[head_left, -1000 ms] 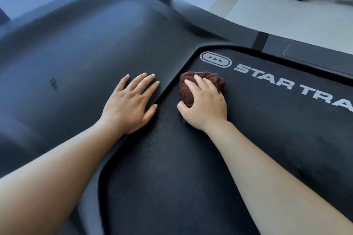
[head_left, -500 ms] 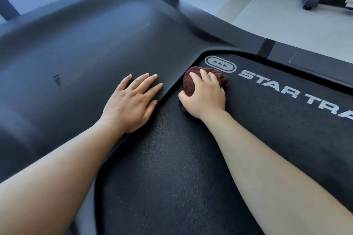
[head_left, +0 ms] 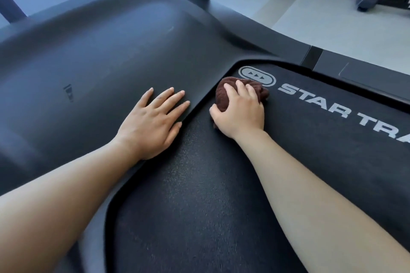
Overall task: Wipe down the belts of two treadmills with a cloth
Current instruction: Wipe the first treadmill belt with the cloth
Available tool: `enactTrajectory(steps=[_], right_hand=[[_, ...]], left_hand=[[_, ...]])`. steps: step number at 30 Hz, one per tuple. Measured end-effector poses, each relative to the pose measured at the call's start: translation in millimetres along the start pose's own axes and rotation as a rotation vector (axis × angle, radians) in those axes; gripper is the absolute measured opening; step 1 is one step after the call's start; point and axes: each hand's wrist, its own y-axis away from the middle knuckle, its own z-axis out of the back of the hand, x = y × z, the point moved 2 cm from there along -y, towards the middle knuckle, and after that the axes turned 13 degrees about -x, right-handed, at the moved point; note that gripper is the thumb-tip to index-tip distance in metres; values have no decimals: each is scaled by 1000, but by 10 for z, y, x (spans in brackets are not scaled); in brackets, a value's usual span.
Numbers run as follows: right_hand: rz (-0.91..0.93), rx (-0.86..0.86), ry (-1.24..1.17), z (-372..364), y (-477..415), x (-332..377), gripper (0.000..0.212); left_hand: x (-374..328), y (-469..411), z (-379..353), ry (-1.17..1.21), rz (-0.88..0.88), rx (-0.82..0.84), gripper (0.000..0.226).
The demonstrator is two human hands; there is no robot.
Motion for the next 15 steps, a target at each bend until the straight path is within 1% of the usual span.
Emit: enactTrajectory(steps=[6, 9, 12, 15], right_hand=[[-38, -11, 8, -143, -485, -86, 67], [-42, -5, -2, -139, -589, -105, 68], [-13, 4, -4, -53, -442, -88, 66], [48, 38, -26, 91, -32, -93, 68]], left_hand=[[23, 0, -16, 36, 0, -15, 58], [28, 2, -22, 44, 5, -17, 58], [37, -7, -11, 58, 10, -18, 59], [38, -11, -17, 60, 9, -15, 62]])
